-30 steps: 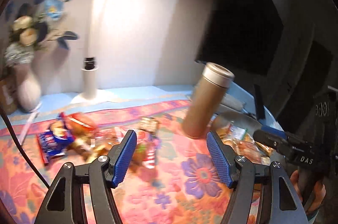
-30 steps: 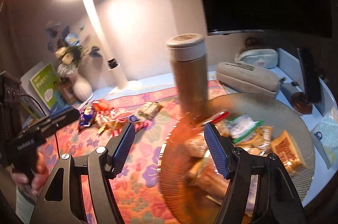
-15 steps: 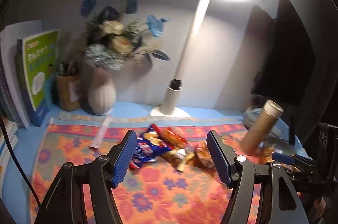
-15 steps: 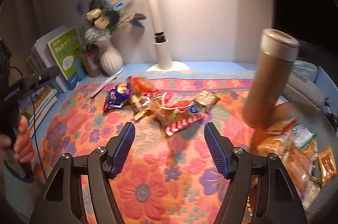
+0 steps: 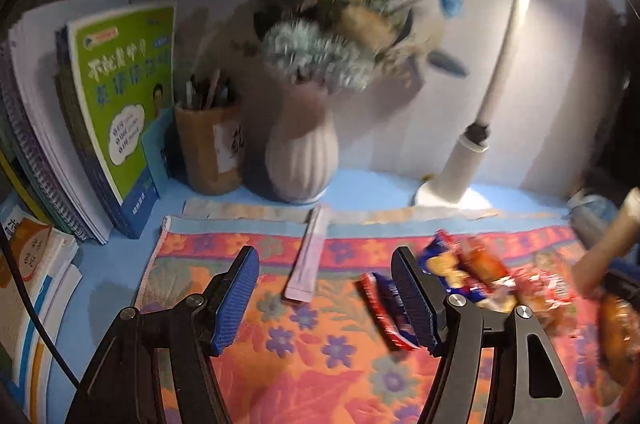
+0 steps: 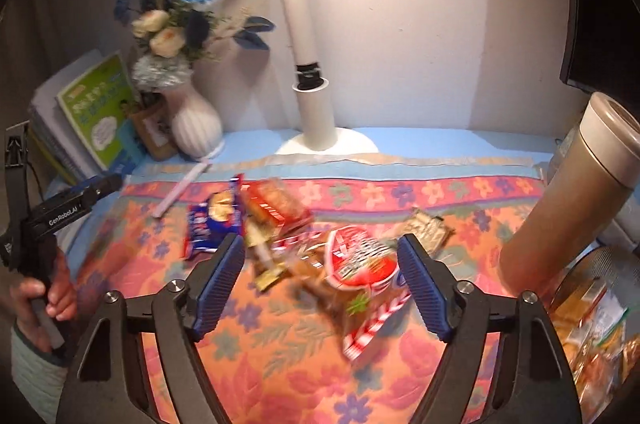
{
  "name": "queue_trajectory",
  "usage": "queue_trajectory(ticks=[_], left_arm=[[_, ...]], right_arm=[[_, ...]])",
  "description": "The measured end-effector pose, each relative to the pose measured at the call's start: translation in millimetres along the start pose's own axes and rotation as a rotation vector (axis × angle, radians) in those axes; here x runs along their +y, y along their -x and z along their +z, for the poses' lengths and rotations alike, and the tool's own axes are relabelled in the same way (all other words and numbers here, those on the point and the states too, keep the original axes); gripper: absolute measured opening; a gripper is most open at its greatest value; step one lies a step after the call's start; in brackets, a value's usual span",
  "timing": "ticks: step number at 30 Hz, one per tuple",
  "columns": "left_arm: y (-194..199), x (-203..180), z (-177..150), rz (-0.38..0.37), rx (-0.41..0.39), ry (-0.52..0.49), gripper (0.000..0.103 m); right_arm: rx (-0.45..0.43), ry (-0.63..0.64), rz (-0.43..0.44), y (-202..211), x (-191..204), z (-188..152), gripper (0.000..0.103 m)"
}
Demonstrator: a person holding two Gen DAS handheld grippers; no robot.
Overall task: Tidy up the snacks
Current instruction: 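Grasp the red-and-white bread bag with the right gripper while the left gripper grasps the pink stick pack, then carry the bread bag and stick pack to the amber plate and release them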
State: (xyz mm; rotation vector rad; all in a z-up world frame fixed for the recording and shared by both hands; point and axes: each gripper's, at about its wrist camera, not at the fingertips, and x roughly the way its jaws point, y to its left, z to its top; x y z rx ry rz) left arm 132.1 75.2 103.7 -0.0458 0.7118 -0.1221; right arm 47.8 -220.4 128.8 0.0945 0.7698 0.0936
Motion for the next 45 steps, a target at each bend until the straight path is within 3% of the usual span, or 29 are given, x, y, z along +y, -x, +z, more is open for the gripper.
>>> queue_trajectory(ticks=[3, 8, 13, 19, 20, 23, 25, 27, 34, 39, 45], left_arm=[[-41.7, 1.2, -2.5, 0.039, 0.068, -0.017, 0.066], [-94.9, 14.1, -8.0, 0.036, 0.156, 0.04, 0.066], [-118.6, 23.2, -13.4, 0.008, 0.188, 0.074, 0.066], [-126.6, 9.9, -15.1, 0.044, 0.197, -0.003, 0.066], [-127.4, 7.2, -15.8, 0.055, 0.196, -0.017, 0.065], [-127.6, 1.7, -16.8, 0.072, 0.186, -0.05, 0.049], [-125.6, -0.9, -17.7, 0.07, 0.177, -0.062, 0.031], [-120.3, -3.2, -18.9, 0.072, 0.169, -0.069, 0.022], [-85.8, -9.7, -27.0, 0.068, 0.12, -0.075, 0.021], [-31.4, -24.5, -44.2, 0.019, 0.057, -0.095, 0.021], [16.1, -46.8, -80.3, -0.051, 0.024, -0.097, 0.021]], right_arm=[[0.057, -0.008, -0.043, -23.5, -12.5, 1.7, 0.079], [0.155, -0.068, -0.007, -56.0, -32.2, -7.0, 0.079], [0.199, -0.063, 0.006, -73.1, -33.9, -13.4, 0.079], [0.228, -0.053, 0.034, -86.8, -31.8, -20.7, 0.081], [0.232, -0.055, 0.045, -89.7, -31.5, -21.2, 0.081], [0.248, -0.057, 0.073, -92.8, -30.2, -24.1, 0.081], [0.253, -0.051, 0.077, -92.1, -28.0, -25.2, 0.081], [0.256, -0.043, 0.082, -88.8, -25.9, -26.4, 0.081], [0.274, 0.002, 0.071, -85.8, -15.1, -39.3, 0.082], [0.253, 0.01, 0.089, -86.2, -10.0, -48.0, 0.078], [0.225, 0.011, 0.112, -53.6, -7.5, -69.1, 0.072]])
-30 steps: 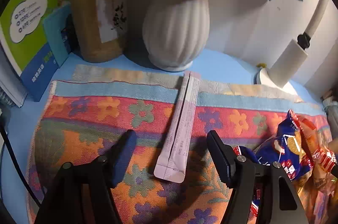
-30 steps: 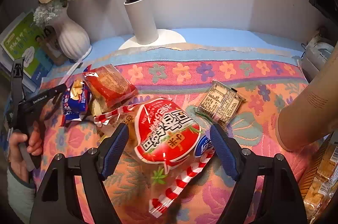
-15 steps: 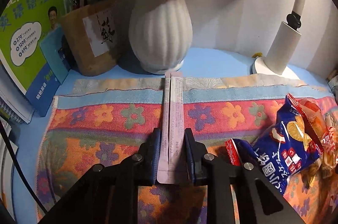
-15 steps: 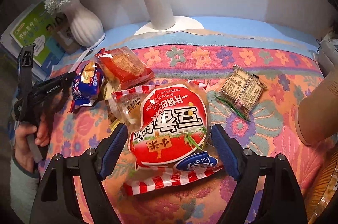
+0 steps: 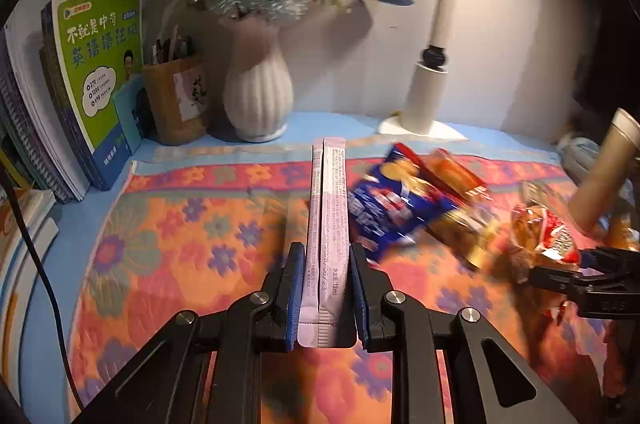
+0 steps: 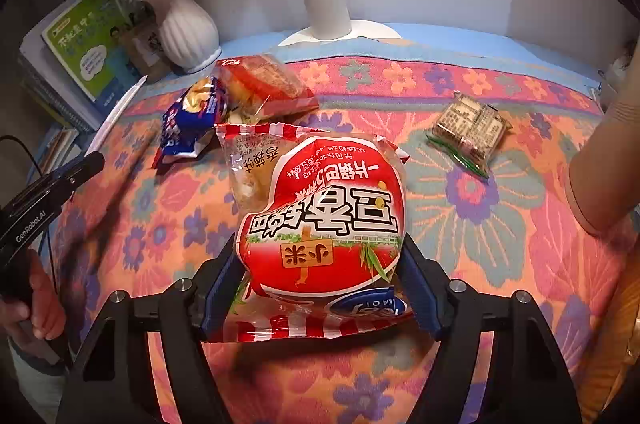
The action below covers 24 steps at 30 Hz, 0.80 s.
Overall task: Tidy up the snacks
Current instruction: 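Carry the bread bag and stick pack to the amber plate and release them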
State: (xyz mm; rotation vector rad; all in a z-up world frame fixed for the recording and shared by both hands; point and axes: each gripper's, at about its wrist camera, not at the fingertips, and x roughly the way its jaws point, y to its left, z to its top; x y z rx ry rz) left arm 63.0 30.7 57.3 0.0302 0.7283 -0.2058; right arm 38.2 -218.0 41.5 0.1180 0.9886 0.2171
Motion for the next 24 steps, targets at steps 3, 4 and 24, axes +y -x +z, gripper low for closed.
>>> queue_trajectory(ticks=[3, 4, 24], left_arm=[[17.4, -15.1, -12.4, -0.038, -0.007, -0.002, 0.021], [21.9, -19.9, -14.6, -0.05, -0.01, -0.004, 0.021], [112.0, -143.7, -19.2, -0.221, -0.069, -0.166, 0.021]], right_arm=[[-0.003, 0.002, 0.01, 13.2, 4.2, -15.7, 0.071], [-0.002, -0.001, 0.017, 18.5, 5.2, -22.1, 0.071], [-0.197, -0.054, 0.019, 153.7, -29.5, -78.8, 0.071]])
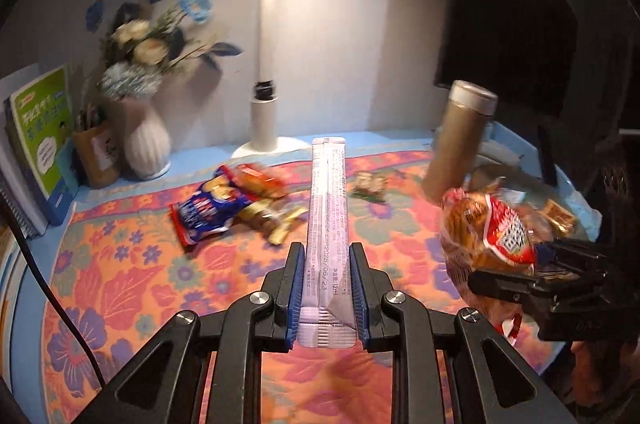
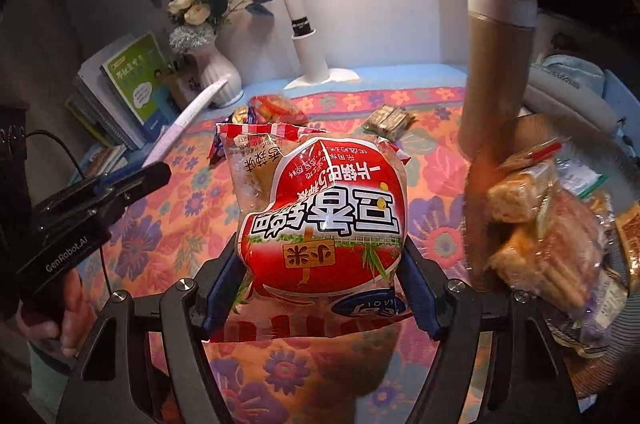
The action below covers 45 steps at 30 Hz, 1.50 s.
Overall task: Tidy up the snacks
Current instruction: 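Carry the bread bag and stick pack to the amber plate and release them, then move both tools back toward the remaining snacks on the table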
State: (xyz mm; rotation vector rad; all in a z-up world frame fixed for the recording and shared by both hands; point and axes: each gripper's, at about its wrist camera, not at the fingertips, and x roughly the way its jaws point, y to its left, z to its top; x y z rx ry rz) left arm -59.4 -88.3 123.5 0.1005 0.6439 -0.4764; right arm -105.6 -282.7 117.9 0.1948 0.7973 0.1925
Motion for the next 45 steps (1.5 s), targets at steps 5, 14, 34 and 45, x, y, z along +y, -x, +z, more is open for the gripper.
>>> queue_trajectory(ticks=[5, 14, 34, 45], left_arm=[[-1.9, -54.5, 19.0, -0.073, -0.008, -0.079, 0.021], [-32.7, -154.7, 43.8, -0.205, 0.008, -0.206, 0.021], [-118.7, -214.2, 58.1, -0.265, 0.093, -0.227, 0.081], [-96.0, -159.1, 56.9, -0.28, 0.093, -0.119, 0.081]], right_arm=[[-0.103, -0.057, -0.046, 43.0, -39.3, 10.4, 0.071], [-0.213, -0.193, -0.217, 95.5, -134.7, 21.3, 0.072], [-0.12, -0.297, -0.341, 75.7, -227.4, 24.4, 0.076], [-0.209, -0.266, -0.323, 83.4, -209.7, 35.2, 0.077]])
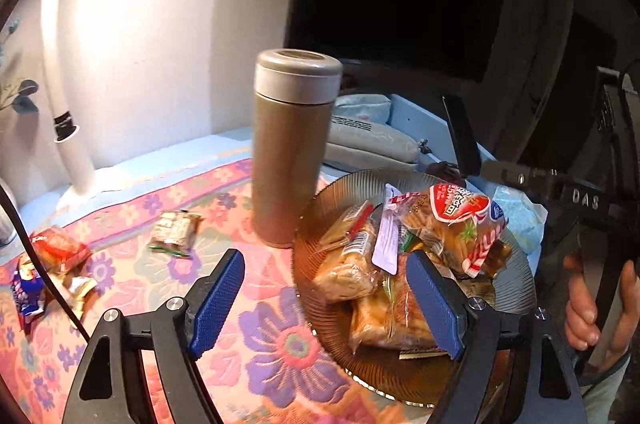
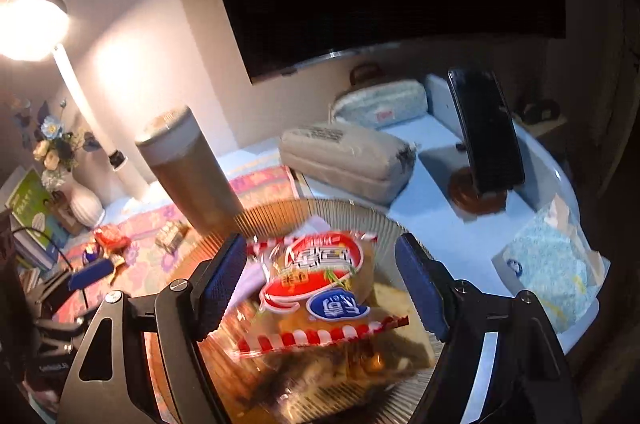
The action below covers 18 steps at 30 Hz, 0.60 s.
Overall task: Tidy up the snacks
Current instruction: 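Move both tools back toward the remaining snacks on the table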
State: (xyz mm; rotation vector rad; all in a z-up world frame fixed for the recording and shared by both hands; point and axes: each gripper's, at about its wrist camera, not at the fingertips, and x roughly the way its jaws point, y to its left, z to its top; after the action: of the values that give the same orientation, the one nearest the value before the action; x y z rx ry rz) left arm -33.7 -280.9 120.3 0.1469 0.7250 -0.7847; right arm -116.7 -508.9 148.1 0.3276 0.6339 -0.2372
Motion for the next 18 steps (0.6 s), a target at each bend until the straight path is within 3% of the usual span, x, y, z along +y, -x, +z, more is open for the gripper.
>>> queue_trajectory(ticks=[7, 18], left_arm=[[35.9, 32.1, -12.4, 0.041, -0.042, 0.031, 0.081], [106.0, 125.7, -29.1, 0.08, -0.111, 0.252, 0.081]], right_arm=[[-0.013, -0.016, 0.023, 11.8, 7.5, -2.1, 0.08], [0.008, 0.04, 0.102, 24.0, 63.1, -13.4, 0.081]])
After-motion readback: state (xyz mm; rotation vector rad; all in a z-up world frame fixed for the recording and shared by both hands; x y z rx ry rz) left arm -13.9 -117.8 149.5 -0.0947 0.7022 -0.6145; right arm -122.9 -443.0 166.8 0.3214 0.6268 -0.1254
